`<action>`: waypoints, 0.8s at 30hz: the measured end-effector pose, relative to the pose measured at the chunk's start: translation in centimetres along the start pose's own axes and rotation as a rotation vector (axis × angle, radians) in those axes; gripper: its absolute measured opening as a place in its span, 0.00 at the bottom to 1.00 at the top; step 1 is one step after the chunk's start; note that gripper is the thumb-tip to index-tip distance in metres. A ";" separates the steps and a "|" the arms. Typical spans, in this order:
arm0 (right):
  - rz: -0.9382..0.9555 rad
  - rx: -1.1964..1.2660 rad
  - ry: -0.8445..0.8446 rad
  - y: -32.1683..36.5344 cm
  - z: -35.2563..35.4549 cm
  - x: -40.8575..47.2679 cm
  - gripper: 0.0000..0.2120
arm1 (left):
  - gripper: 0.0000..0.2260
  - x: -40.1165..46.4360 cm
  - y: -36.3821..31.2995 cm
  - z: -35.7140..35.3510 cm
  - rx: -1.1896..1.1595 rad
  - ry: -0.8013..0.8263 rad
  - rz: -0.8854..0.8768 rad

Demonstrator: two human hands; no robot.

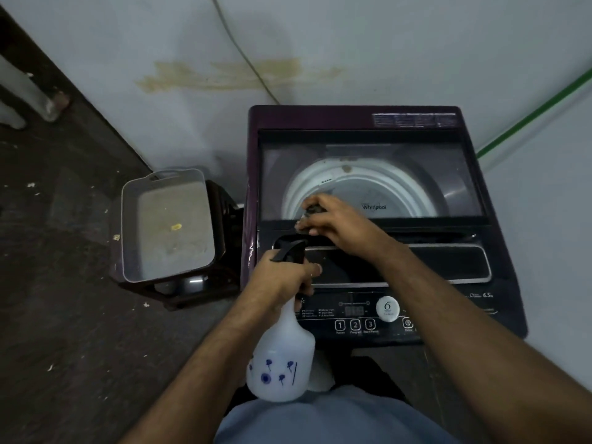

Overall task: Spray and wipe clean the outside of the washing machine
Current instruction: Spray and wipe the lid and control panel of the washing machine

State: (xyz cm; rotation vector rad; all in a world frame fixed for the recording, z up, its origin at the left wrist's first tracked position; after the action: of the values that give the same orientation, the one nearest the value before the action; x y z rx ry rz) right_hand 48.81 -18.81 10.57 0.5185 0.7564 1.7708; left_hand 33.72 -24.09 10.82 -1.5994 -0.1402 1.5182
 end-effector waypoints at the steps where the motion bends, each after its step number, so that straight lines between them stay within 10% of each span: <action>1: -0.001 0.036 -0.005 -0.3 -0.1 0.4 0.12 | 0.06 0.1 0.2 -0.4 0.002 -0.006 0.025; 13: 0.215 -0.169 0.164 -1.7 0.0 -0.1 0.17 | 0.04 -0.3 0.2 -5.4 -0.227 -0.296 0.116; 16: 0.218 -0.159 0.266 -1.1 -1.4 0.6 0.31 | 0.04 -0.8 -0.3 -6.6 -0.273 -0.377 0.097; 24: 0.355 -0.194 0.349 -6.8 4.6 -5.1 0.16 | 0.04 -1.0 -0.8 -9.3 -0.255 -0.389 0.061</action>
State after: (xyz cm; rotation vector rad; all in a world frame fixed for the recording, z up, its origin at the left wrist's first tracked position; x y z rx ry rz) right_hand 58.03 -21.16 9.05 0.2214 0.7507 2.2768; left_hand 41.71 -28.96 10.67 -1.4918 -0.5236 1.9087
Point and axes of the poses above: each hand's wrist, its own x-axis towards the middle knuckle, its own z-axis out of the back of the hand, y = z × x, the point moved 8 cm from there along x, towards the middle knuckle, and after that the axes turned 9 degrees about x, right-handed, at the moved point
